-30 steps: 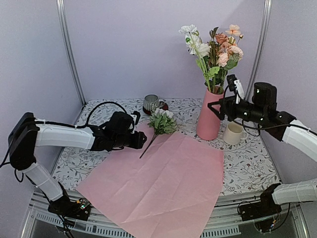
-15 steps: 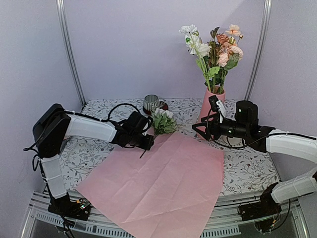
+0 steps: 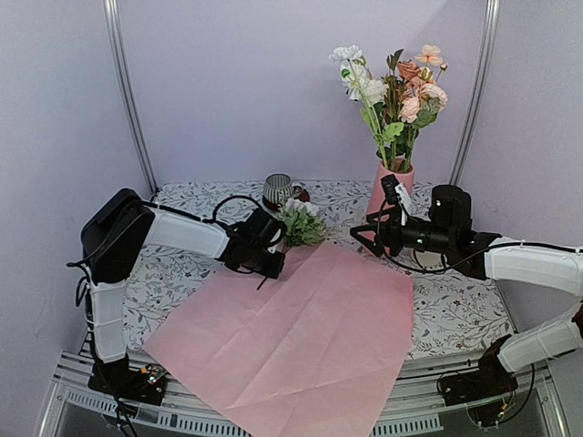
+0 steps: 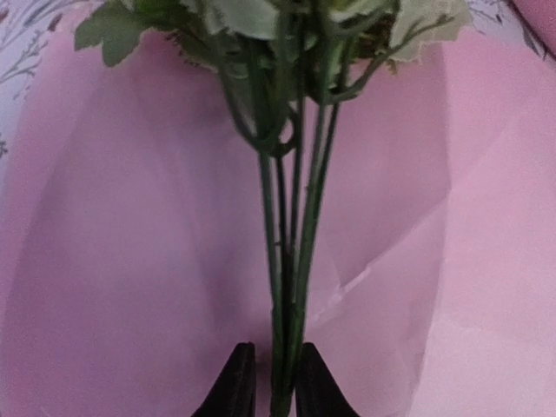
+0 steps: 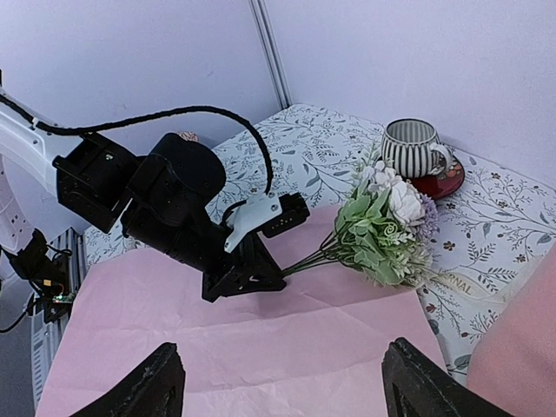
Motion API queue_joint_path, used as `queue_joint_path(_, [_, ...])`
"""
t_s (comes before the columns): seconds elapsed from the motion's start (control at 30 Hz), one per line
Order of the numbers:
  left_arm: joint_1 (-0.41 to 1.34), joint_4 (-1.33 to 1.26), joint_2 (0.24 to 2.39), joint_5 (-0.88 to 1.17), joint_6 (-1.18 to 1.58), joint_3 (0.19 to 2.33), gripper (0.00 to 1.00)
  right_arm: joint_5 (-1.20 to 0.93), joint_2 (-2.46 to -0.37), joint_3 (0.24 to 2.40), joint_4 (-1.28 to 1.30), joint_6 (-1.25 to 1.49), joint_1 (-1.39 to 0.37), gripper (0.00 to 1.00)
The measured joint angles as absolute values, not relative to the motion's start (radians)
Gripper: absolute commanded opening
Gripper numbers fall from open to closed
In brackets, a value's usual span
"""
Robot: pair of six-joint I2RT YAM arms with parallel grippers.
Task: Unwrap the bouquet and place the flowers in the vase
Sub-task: Pick up the fake flower from the flattened wrapping paper.
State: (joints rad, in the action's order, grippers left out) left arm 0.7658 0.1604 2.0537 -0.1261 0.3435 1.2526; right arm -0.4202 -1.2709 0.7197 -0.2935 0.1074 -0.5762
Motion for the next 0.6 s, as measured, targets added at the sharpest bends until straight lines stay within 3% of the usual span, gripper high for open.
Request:
queue_joint_path(0.07, [0.765, 0.164, 2.059, -0.121, 0.346, 1.262, 0.0, -0.42, -1.271, 0.72, -0.294, 0.108, -0.576, 0.81])
queue_joint_path(0.27, [0.765, 0.176, 2.038, -0.139, 0.363, 1.253, 0.0, -0.421, -1.271, 0.72, -0.295, 0.108, -0.576, 0.81])
queue_joint_path(0.6, [0.778, 0.169, 1.681, -0.216, 0.379, 1.128, 0.0, -0.433, -1.254, 0.72, -0.296, 0.117, -0.576, 0.81])
